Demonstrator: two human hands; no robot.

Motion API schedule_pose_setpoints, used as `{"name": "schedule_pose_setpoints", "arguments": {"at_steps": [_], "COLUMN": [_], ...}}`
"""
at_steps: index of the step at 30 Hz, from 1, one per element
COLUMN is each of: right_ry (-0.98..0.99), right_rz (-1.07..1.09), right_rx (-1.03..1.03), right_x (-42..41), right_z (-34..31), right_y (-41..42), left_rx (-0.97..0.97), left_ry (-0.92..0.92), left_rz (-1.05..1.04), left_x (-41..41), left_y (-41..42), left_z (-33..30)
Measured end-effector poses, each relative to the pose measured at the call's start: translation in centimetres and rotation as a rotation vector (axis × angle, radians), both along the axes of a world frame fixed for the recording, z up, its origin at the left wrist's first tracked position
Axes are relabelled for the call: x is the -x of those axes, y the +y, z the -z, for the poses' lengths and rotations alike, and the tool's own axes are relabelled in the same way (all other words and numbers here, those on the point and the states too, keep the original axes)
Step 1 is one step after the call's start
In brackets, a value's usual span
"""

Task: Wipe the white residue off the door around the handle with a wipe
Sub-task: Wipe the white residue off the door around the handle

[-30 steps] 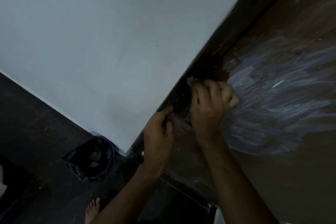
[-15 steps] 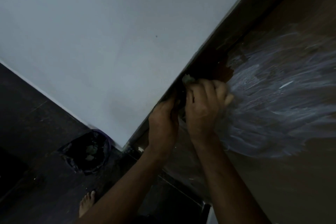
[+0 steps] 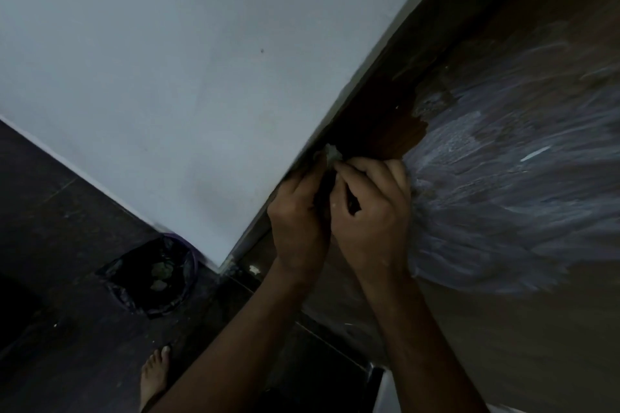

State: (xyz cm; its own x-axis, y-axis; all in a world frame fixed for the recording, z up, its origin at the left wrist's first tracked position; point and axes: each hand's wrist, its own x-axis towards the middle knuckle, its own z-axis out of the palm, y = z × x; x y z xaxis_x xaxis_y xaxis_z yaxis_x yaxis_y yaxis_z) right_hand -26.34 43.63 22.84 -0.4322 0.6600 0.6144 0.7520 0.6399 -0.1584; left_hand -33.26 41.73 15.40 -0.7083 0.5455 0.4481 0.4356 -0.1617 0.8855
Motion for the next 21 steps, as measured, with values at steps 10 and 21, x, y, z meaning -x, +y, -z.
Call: {"name": "schedule_pose_setpoints", "arguments": {"at_steps": [10,21], "right_ry": [0.069,0.106], "right_rz": [-0.027,-0.013], "right_rx": [0.045,0.025], "right_x": [-1.1,-0.6], "right_z": [0.5,1.3], "right_y": [-0.8,-1.3], "left_rx": [0.260,0.123], "left_ry": [-0.375,-0.434], "left_rz": [-0.075,-0.025], "left_x": [-0.5,-1.1], "left_y": [-0.4,0.1], "left_z": [3.0,0.5]}}
